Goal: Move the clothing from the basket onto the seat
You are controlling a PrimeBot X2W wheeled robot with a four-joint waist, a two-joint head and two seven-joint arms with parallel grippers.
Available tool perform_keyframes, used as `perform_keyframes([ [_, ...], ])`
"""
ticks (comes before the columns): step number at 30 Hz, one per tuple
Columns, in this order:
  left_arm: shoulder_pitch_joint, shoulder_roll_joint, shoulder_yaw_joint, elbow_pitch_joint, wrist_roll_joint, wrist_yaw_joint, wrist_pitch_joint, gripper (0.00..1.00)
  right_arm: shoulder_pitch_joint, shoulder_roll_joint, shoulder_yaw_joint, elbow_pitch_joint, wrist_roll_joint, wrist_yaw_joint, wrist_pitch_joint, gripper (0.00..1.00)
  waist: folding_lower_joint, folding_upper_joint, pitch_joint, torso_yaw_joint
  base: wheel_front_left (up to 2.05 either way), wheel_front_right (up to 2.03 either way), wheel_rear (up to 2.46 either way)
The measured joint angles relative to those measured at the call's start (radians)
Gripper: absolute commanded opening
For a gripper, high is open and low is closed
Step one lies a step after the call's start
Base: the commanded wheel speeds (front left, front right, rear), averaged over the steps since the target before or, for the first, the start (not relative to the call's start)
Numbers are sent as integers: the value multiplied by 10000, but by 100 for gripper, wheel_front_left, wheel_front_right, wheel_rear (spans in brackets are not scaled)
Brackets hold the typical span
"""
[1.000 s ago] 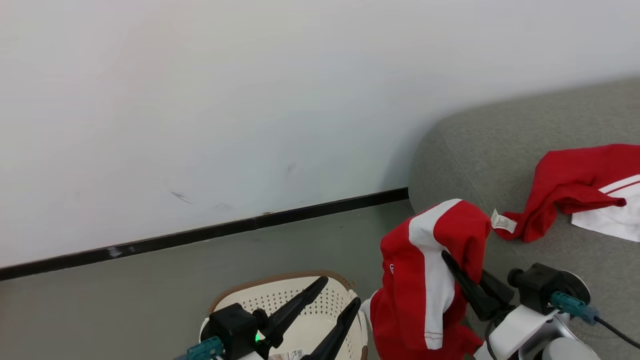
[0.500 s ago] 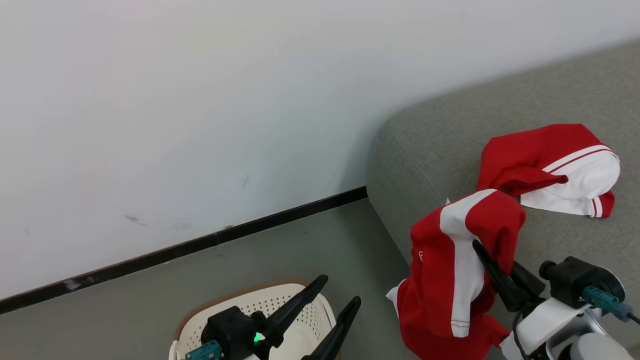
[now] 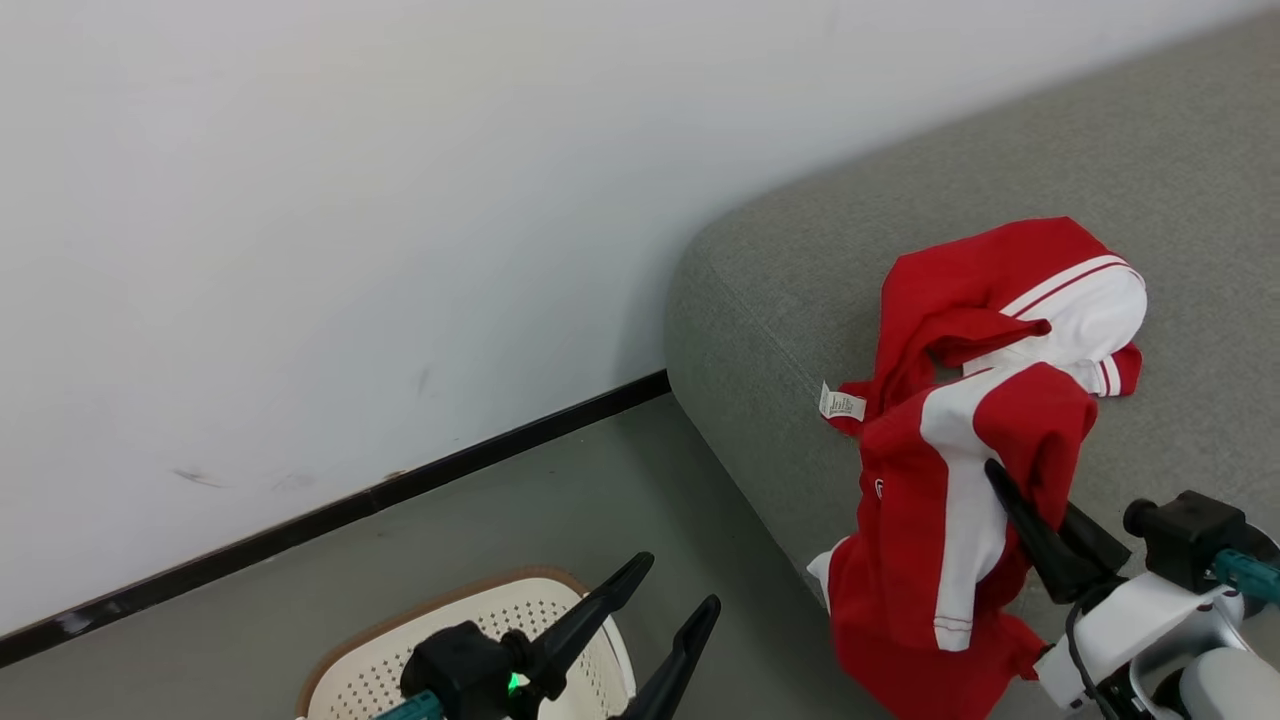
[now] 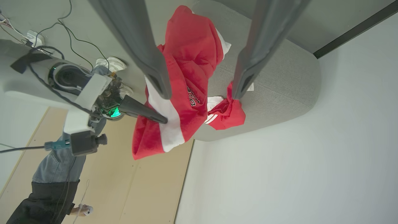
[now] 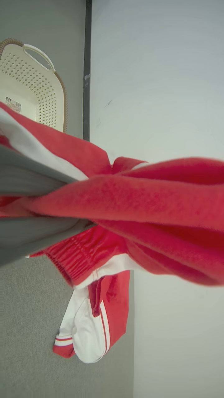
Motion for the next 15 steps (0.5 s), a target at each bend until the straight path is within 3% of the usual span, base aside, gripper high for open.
perform_keyframes([
  [15, 383, -115, -134, -161, 13, 234, -8, 100, -1753, -483, -968, 696, 2153, 0, 928, 0, 0, 0, 404, -366, 0, 0, 0],
])
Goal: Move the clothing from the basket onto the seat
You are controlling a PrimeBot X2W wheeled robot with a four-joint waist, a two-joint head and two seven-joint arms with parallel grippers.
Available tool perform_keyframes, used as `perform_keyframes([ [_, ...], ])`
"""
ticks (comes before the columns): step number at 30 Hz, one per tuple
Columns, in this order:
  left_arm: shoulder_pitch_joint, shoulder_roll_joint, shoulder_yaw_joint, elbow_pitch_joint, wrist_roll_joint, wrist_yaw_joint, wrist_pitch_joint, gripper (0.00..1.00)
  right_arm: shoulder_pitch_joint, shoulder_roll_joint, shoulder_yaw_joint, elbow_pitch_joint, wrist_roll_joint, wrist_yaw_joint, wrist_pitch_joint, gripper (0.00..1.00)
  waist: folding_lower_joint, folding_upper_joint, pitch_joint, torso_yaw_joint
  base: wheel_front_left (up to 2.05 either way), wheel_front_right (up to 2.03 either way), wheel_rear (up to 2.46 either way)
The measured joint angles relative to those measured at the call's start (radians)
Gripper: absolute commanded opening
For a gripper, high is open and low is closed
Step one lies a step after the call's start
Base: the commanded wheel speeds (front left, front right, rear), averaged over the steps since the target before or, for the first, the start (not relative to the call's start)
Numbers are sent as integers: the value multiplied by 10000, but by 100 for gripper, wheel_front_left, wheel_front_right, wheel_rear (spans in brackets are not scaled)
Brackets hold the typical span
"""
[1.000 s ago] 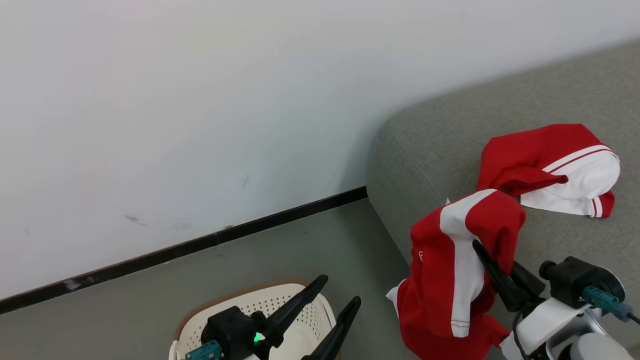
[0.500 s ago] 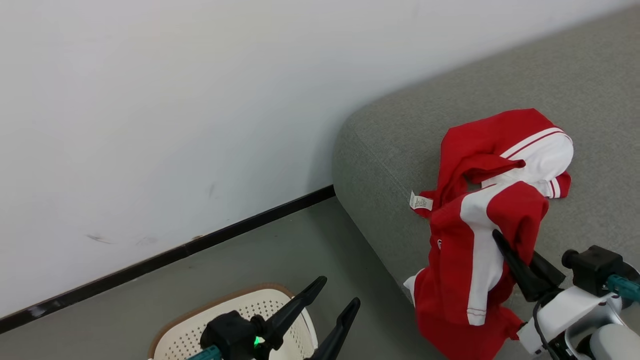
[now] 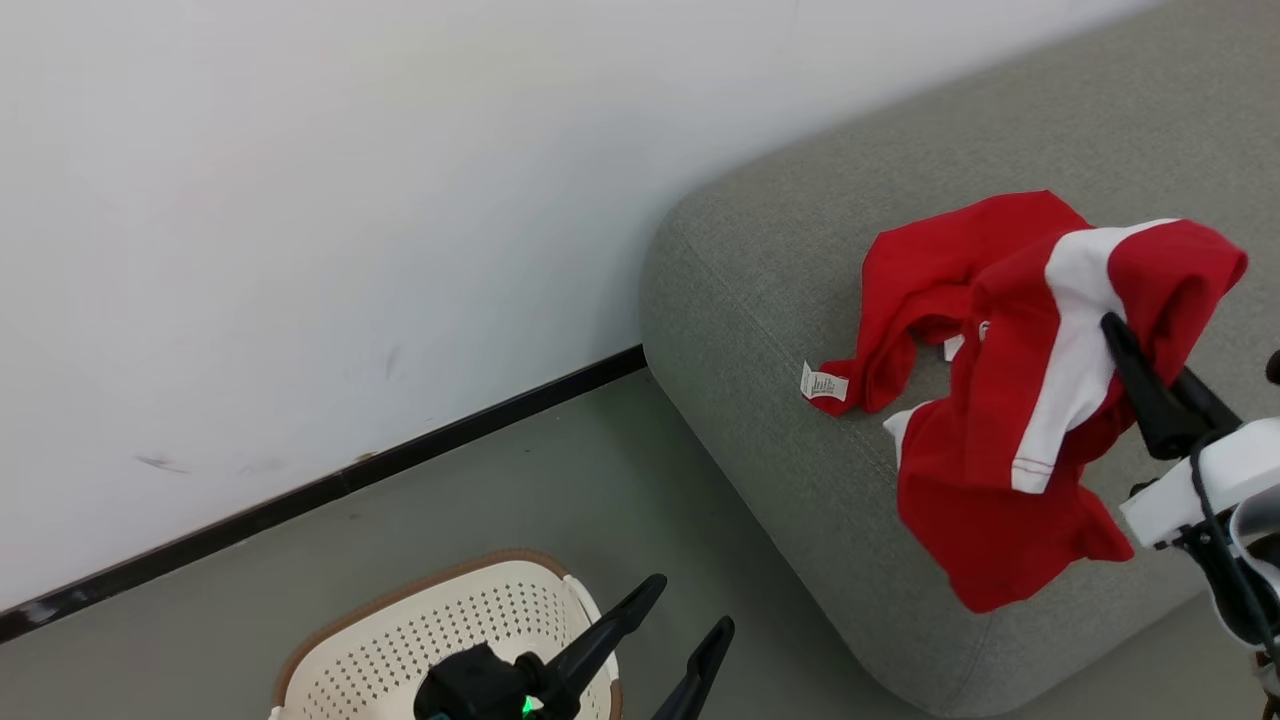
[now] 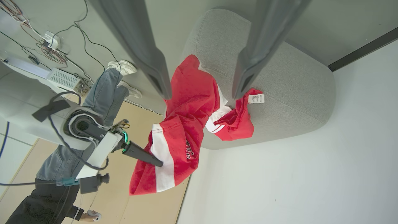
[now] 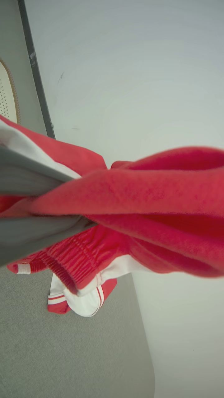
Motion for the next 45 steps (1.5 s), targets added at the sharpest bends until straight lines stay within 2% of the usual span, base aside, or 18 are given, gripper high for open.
perform_keyframes([
  [6, -5, -38, -171, -96, 81, 2, 29, 100, -688, -13, -516, 777, 798, 0, 577, 0, 0, 0, 209, 97, 0, 0, 0],
  [8, -11, -117, -244, -155, 115, 29, 75, 100, -1010, 117, -744, 1244, 1427, -2, 918, 0, 0, 0, 323, 173, 0, 0, 0],
  [15, -171, -215, -343, -311, 190, 31, 150, 100, -1980, -50, -1055, 2092, 1703, -2, 1538, 0, 0, 0, 646, 408, 0, 0, 0],
  [25, -500, -253, -466, -447, 454, 73, 297, 100, -4296, -573, -2489, 3647, 1881, -2, 2255, 0, 0, 0, 1177, 857, 0, 0, 0],
  [33, -605, -201, -719, -516, 543, 73, 654, 100, -5520, -587, -3490, 5147, 1885, -2, 2418, 0, 0, 0, 1673, 1226, 0, 0, 0],
  [45, -698, 150, -823, -871, 698, 119, 1289, 100, -6837, -773, -4926, 6575, 1948, -4, 2132, 0, 0, 0, 2469, 1738, 0, 0, 0],
])
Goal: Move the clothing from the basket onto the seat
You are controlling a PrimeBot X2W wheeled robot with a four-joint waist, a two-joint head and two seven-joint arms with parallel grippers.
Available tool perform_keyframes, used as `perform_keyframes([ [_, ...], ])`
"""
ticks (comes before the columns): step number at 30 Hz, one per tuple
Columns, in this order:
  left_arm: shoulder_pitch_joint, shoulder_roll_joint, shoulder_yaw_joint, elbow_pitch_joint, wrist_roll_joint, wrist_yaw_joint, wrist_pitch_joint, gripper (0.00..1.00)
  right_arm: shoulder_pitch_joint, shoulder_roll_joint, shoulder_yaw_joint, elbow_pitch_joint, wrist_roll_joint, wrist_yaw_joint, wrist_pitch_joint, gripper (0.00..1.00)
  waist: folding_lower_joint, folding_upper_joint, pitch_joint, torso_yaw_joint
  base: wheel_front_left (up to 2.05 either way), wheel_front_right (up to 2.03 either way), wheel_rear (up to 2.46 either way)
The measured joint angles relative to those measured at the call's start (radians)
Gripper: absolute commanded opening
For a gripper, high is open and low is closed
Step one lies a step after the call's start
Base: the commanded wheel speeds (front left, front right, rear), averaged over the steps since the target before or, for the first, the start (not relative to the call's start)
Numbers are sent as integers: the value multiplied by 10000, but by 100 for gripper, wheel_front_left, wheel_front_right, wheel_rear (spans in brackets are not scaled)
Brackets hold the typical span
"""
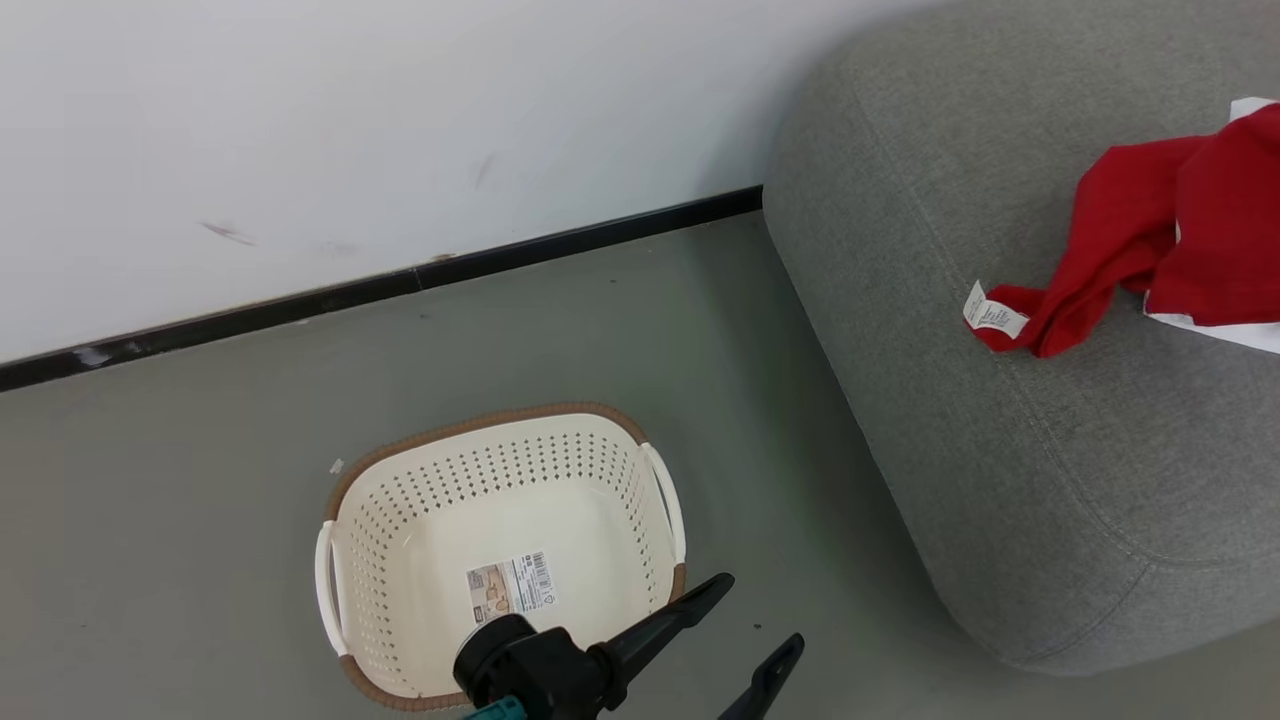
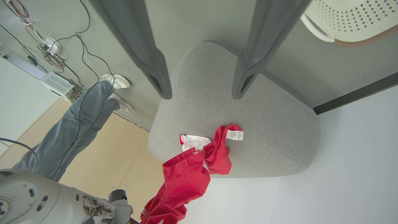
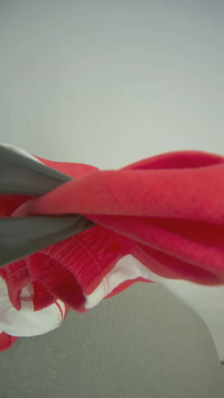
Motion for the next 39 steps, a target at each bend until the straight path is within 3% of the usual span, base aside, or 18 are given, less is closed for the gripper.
perform_keyframes([
  [17, -374, 203, 58, -767, 203, 286, 752, 100, -160, -4, -711, 1931, -372, 2, -627, 0, 0, 0, 1441, 609, 0, 0, 0],
  [36, -1002, 236, 198, -1179, 550, 527, 1103, 100, -351, 140, -825, 2571, -568, 2, -2029, 0, 0, 0, 2885, 1033, 0, 0, 0],
  [39, -1184, 180, 240, -1197, 579, 525, 1087, 100, -552, 163, -418, 2355, -859, 2, -2090, 29, 0, 0, 3051, 1046, 0, 0, 0],
])
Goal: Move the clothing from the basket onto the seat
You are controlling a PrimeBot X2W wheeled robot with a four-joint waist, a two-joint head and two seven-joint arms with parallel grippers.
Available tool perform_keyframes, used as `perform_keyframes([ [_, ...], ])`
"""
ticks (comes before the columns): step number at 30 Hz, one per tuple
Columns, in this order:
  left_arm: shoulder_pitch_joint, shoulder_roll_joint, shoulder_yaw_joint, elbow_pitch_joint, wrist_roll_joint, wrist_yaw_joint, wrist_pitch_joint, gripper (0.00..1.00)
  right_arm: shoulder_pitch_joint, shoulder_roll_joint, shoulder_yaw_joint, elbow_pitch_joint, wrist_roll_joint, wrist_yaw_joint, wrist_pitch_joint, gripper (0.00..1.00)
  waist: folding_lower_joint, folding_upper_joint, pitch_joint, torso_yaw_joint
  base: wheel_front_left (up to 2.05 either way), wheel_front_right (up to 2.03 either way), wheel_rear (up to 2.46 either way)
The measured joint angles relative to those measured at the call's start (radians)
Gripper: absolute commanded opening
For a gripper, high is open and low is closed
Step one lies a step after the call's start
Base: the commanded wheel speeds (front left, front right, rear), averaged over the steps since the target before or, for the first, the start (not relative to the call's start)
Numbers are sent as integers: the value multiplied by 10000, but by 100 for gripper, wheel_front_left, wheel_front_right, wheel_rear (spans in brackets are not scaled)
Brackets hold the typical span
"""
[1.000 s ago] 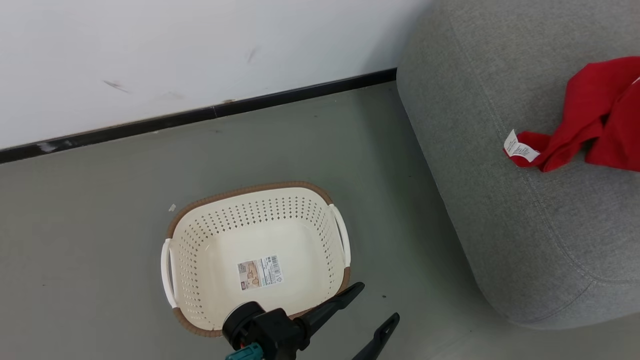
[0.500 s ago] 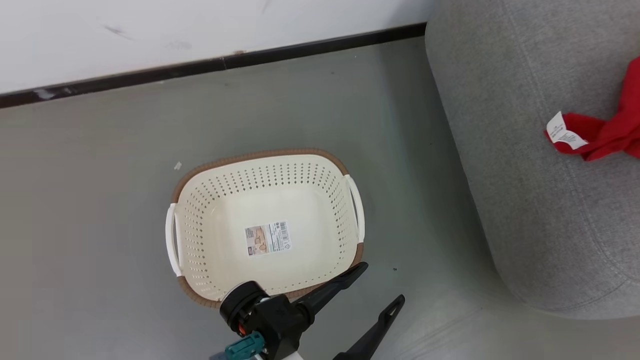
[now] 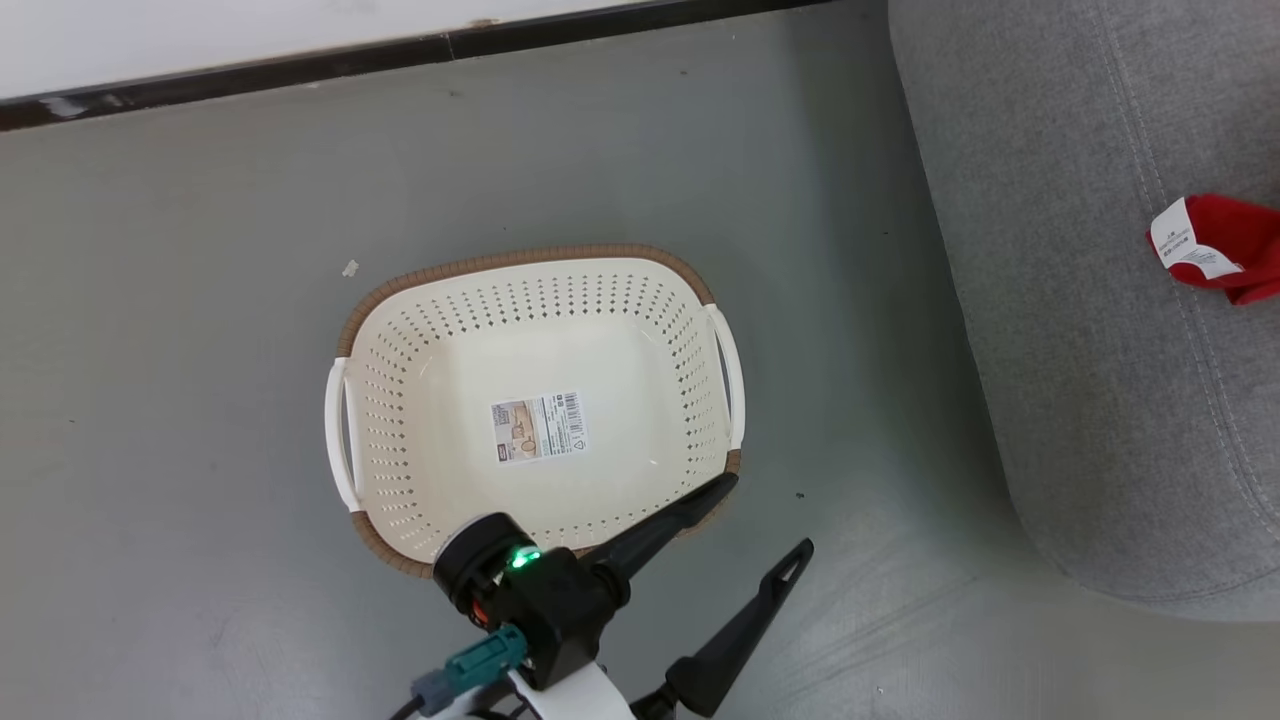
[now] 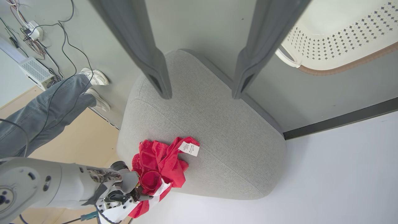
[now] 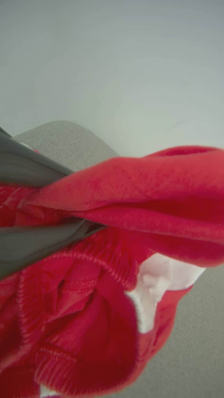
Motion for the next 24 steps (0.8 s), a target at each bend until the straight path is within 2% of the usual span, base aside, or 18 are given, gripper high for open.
perform_keyframes([
  [1, -68, -12, 29, -2, 10, -2, -29, 100, -87, -6, 132, -54, -88, 0, -6, 41, -1, 0, 50, 2, 0, 0, 0],
  [2, -132, -10, 75, 17, 10, -17, -81, 100, -141, -10, 274, -111, -163, 0, -17, 45, 0, 0, 92, 2, 0, 0, 0],
  [4, -254, -2, 180, 98, 12, -65, -224, 100, -157, 10, 520, -176, -268, 0, -113, 89, 0, 0, 103, -10, 0, 0, 0],
  [5, -285, -12, 228, 113, 12, -96, -295, 100, -156, 6, 604, -194, -337, 0, -174, 95, 0, 0, 96, -17, 0, 0, 0],
  [7, -350, -61, 261, 211, 12, -102, -439, 100, -156, -10, 723, -240, -360, 0, -196, 100, 0, 0, 73, -31, 0, 0, 0],
  [16, -631, -274, 428, 721, -61, -368, -963, 100, -72, -4, 1152, -284, -368, 0, -316, 100, 0, 0, -175, -76, 0, 0, 0],
  [24, -751, -355, 493, 1273, -324, -558, -1413, 100, 655, 100, 1549, -341, -337, 0, -360, 100, 0, 0, -639, -130, 0, 0, 0],
])
